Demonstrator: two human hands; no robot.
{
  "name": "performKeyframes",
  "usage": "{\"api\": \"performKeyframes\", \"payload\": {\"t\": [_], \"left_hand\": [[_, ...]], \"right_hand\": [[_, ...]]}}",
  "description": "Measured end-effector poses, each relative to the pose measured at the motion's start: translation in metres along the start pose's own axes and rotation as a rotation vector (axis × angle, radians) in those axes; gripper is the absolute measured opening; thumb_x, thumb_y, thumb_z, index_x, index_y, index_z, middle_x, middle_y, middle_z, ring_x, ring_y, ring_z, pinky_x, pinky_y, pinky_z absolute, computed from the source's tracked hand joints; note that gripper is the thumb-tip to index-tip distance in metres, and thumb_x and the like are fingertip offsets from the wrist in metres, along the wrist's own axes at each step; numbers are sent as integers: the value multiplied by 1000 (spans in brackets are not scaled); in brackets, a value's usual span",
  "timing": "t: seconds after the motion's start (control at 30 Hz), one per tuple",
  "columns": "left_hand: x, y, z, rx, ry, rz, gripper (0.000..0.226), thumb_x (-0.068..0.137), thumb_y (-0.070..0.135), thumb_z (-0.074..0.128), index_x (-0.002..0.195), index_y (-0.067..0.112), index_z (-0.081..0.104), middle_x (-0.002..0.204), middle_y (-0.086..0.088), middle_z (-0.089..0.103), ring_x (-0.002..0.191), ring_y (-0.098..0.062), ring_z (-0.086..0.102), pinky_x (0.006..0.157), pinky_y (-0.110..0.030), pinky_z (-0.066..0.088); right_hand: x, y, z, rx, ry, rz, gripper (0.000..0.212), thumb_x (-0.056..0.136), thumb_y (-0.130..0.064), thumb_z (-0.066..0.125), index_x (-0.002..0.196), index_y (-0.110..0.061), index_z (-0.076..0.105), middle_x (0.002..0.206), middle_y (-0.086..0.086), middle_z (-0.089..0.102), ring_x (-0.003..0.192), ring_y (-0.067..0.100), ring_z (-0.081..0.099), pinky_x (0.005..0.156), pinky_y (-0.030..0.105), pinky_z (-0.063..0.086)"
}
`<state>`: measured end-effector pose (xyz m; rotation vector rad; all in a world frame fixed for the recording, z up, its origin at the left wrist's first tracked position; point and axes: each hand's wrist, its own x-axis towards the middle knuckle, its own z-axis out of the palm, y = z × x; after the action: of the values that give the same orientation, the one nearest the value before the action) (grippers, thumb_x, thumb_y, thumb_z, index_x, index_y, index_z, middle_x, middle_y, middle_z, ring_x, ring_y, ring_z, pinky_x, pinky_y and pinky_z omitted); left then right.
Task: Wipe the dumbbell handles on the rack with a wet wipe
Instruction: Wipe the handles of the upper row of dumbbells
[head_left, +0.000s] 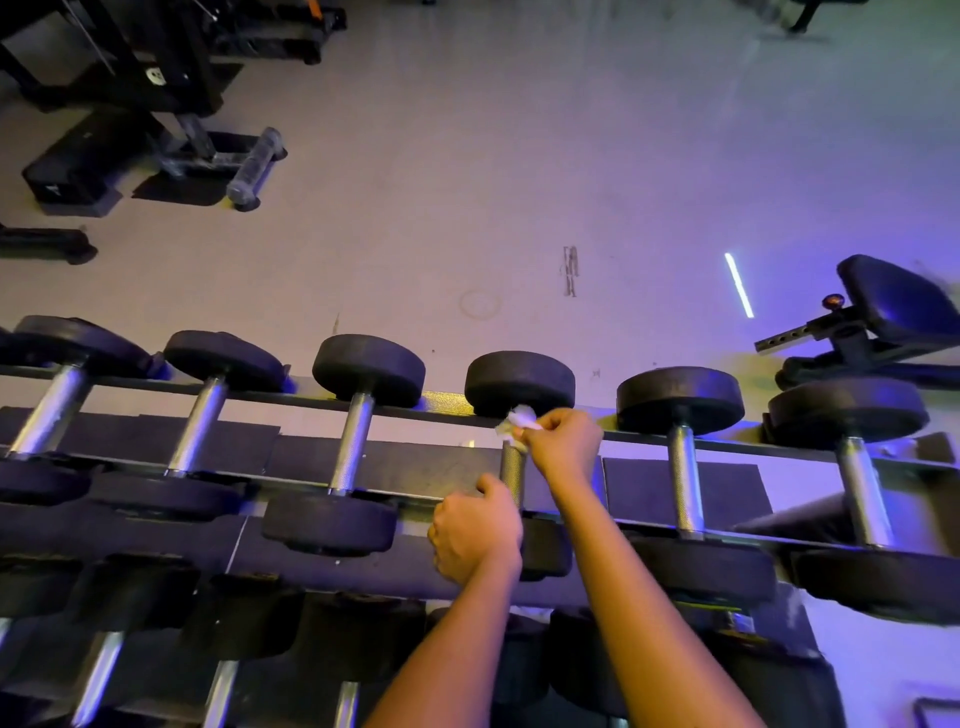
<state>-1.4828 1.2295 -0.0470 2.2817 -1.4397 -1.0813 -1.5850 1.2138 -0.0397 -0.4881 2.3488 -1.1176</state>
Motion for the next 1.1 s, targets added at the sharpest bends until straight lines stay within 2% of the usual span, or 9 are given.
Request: {"api": "performKeyframes", "payload": {"t": [0.13,0.2,0.3,0.43,0.53,0.63,0.73,0.9,1.1], "left_hand": [[3,-3,3,7,-24,-10,41,88,46,42,84,12,65,85,-8,60,82,-26,57,78,-39,51],[3,-4,4,10,-21,0,44,85,48,40,84,13,67,88,-10,65,82,-28,59,79,-41,53],[3,-4,1,43,-6,19,46,88,46,42,94,10,70,99,-16,66,91,-34,60,83,-40,49],[-2,0,-6,67,-50,59,46,90,45,42,94,9,70,98,-16,67,91,-33,60,86,-43,50],[-12,0,-20,124,-94,190,48,93,45,39,96,9,71,96,-14,67,90,-31,61,83,-39,51],[-23,-7,-33,209,-152,327,48,97,44,40,103,7,69,104,-14,67,96,-29,61,73,-33,46],[-36,-13,-42,233,-169,420,41,98,40,40,106,10,67,107,-11,64,99,-25,59,74,-33,47],[-64,-4,-64,196,-187,542,35,101,33,41,102,9,66,94,-5,62,77,-14,50,56,-23,36],[-117,17,-61,105,-286,575,32,99,27,40,81,9,60,84,-7,56,78,-23,53,68,-29,38]], "right_hand": [[4,1,4,-20,-6,2,27,73,-22,82,59,-7,64,63,12,63,65,25,60,61,33,52],[-8,13,1,-47,-37,-7,32,71,-25,83,59,-2,64,58,10,59,58,21,54,54,27,45],[-38,28,-3,-45,-96,22,41,70,-30,84,47,-13,54,47,-2,48,46,8,41,46,17,33],[-50,33,-7,-36,-115,74,40,74,-25,80,49,-11,52,52,3,45,54,10,36,50,25,35],[-56,22,-15,-35,-144,84,46,77,-23,78,47,-14,44,50,0,39,50,10,31,44,18,29],[-71,17,-28,-26,-162,60,39,80,-18,74,50,-15,49,53,-2,46,55,11,43,54,18,39],[-82,16,-45,-23,-125,29,28,77,-13,76,56,-14,57,61,1,56,64,12,53,60,22,47],[-99,22,-82,75,-57,35,23,74,-15,80,59,-14,62,65,2,62,62,10,54,54,18,42],[-111,40,-138,142,-24,35,14,73,-11,79,68,-2,69,63,3,62,63,15,57,61,24,48]]}}
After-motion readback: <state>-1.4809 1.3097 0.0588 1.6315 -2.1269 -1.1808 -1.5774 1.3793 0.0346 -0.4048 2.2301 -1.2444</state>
